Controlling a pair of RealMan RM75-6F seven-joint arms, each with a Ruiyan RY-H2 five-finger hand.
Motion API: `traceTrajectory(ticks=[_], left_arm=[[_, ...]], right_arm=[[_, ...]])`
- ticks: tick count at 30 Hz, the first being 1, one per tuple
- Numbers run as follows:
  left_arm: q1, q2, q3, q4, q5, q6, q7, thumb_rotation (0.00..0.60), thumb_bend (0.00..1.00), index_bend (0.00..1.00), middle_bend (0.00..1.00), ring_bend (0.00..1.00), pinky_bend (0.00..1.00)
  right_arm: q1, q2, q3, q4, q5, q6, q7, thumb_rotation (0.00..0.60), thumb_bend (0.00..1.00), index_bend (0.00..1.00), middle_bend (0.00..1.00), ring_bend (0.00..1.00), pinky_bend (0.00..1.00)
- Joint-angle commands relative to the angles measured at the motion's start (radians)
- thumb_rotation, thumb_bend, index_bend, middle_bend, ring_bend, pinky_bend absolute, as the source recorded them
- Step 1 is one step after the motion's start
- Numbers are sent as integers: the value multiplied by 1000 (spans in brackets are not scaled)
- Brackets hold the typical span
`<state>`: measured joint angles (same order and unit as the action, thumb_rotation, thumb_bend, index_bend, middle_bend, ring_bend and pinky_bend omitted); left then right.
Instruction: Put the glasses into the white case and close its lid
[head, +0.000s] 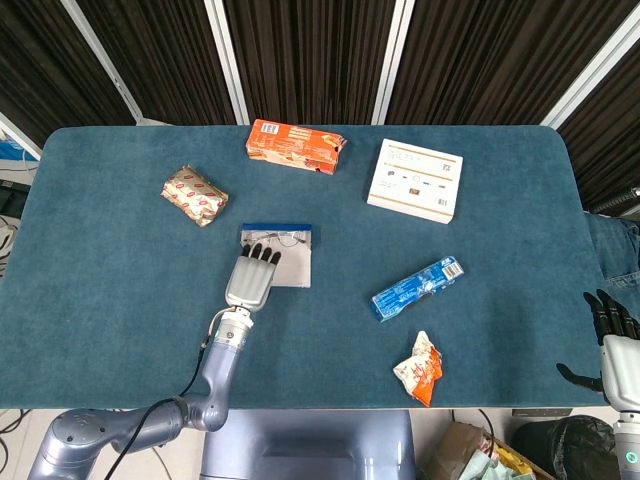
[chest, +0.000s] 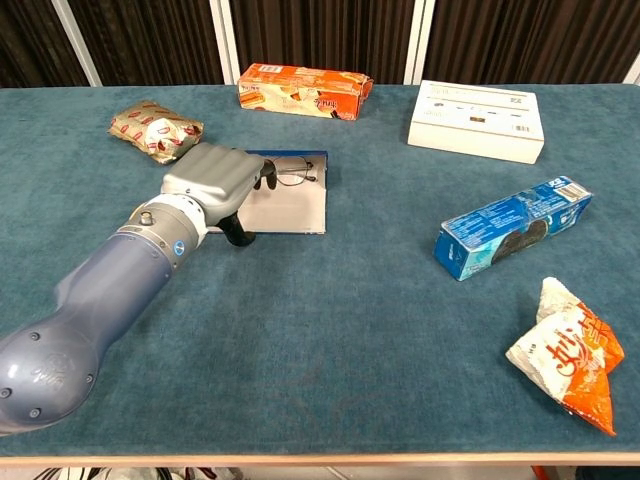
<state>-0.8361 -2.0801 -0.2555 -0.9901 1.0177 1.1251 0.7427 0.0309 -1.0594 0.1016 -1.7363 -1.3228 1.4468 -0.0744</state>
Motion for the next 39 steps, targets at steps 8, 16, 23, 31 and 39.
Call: traceTrajectory(ticks=[8, 16, 23, 31, 39], left_arm=[[0, -8, -11, 18, 8, -5, 2, 600, 353, 290, 281, 178, 233], [0, -12, -15, 25, 20, -5, 4, 600, 369, 293, 280, 178, 233], [-6, -21, -27, 38, 28, -2, 2, 600, 388, 311, 278, 178, 233], [-30, -37, -60, 65, 29, 5, 15, 600, 407, 350, 278, 178, 233], [-63, -64, -106, 135, 10, 0, 23, 600, 412, 391, 279, 178, 233]], right_arm=[[0, 1, -1, -2, 3, -3, 1, 600, 202, 48, 24, 92, 161], [0, 3, -1, -4, 5, -6, 1, 600, 201, 50, 24, 92, 161], [1, 6, -1, -8, 9, -10, 2, 600, 202, 59, 24, 92, 161], [0, 6, -2, -8, 10, -10, 3, 600, 202, 59, 24, 92, 161], [0, 8, -2, -11, 10, -11, 5, 600, 201, 58, 24, 91, 161]])
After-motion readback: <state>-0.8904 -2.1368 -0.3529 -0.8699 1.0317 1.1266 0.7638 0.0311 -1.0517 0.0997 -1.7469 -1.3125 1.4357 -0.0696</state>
